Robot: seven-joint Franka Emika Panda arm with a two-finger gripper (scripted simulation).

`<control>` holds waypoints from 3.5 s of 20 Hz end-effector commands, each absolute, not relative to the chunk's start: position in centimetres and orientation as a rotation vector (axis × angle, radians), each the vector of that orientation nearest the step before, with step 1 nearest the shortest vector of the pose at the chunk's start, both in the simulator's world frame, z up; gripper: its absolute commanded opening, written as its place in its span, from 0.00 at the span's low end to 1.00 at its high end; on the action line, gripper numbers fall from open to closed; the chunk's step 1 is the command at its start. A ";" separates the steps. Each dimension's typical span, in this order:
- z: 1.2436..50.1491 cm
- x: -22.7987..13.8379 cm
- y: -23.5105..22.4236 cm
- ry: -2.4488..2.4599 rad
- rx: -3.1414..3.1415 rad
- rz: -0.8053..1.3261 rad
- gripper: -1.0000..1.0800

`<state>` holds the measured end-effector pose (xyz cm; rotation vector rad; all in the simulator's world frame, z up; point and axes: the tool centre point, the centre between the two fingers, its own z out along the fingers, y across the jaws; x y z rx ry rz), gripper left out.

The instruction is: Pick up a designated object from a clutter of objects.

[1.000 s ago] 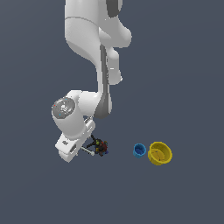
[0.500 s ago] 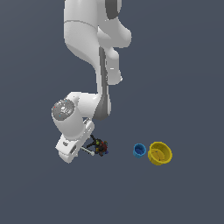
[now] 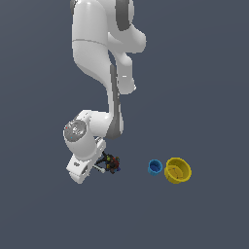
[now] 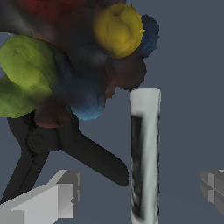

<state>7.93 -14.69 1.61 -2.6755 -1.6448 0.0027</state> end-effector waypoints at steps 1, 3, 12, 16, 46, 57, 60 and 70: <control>1.0 8.0 -14.7 -1.646 -2.676 0.001 0.96; 1.0 8.1 -14.7 -1.646 -2.676 0.000 0.96; 1.0 8.1 -14.7 -1.646 -2.676 0.000 0.00; 1.1 8.1 -14.6 -1.646 -2.676 0.001 0.00; 23.7 8.0 3.5 -1.651 -2.674 0.004 0.00; 33.2 8.5 10.9 -1.647 -2.674 0.001 0.00; 34.7 8.6 12.0 -1.646 -2.675 0.000 0.00; 36.7 8.9 13.5 -1.645 -2.676 0.000 0.00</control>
